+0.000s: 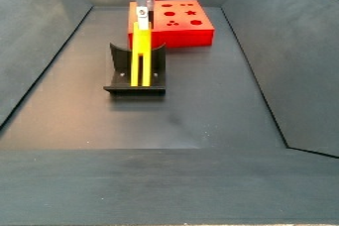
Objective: Pick up the square-circle object. Move up. Rotate the square-circle object. Place the square-circle object on the fixture. Regrasp the square-circle object. Move to above the board. Insert the square-circle object.
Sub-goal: Regrasp the square-circle object, then move to above the board.
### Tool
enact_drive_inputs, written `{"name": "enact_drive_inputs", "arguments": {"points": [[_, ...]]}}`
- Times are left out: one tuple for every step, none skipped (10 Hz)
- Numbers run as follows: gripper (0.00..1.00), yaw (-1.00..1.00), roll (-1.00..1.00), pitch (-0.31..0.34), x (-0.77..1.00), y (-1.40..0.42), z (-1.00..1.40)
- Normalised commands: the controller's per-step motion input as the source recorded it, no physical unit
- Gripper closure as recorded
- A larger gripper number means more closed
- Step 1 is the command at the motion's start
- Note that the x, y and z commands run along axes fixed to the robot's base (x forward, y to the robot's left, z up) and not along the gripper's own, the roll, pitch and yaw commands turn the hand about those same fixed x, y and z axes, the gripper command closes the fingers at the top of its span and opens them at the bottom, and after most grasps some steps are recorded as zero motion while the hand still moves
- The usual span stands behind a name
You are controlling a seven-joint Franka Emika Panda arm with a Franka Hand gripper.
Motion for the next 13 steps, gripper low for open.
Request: {"name": "enact_drive_inputs", "arguments": {"points": [[0.00,0.05,0.02,0.199,0.43,-0.02,0.00],[0.00,0.06,0.01,0.202,0.36,-0.02,-0.01],[0.00,0.06,0.01,0.201,0.32,-0.02,0.00],[0.00,0.06,0.01,0.210,0.24,-0.02,0.00],[0.00,0.06,0.01,0.219,0.17,-0.02,0.00],[0.00,0.06,0.01,0.222,0.12,-0.02,0.00],[0.00,0.06,0.00,0.219,0.10,-0.02,0.00],[0.00,0.07,-0.01,0.200,0.08,-0.02,0.00],[1.00,0.00,0.00,0.000,0.00,0.50,0.17],[1.00,0.12,0.06,-0.157,-0.16,0.05,1.00],[1.00,0.12,0.06,-0.154,-0.16,0.05,1.00],[1.00,0.08,0.05,-0.132,-0.17,0.04,1.00],[1.00,0.04,0.03,-0.093,-0.15,0.04,1.00]]}}
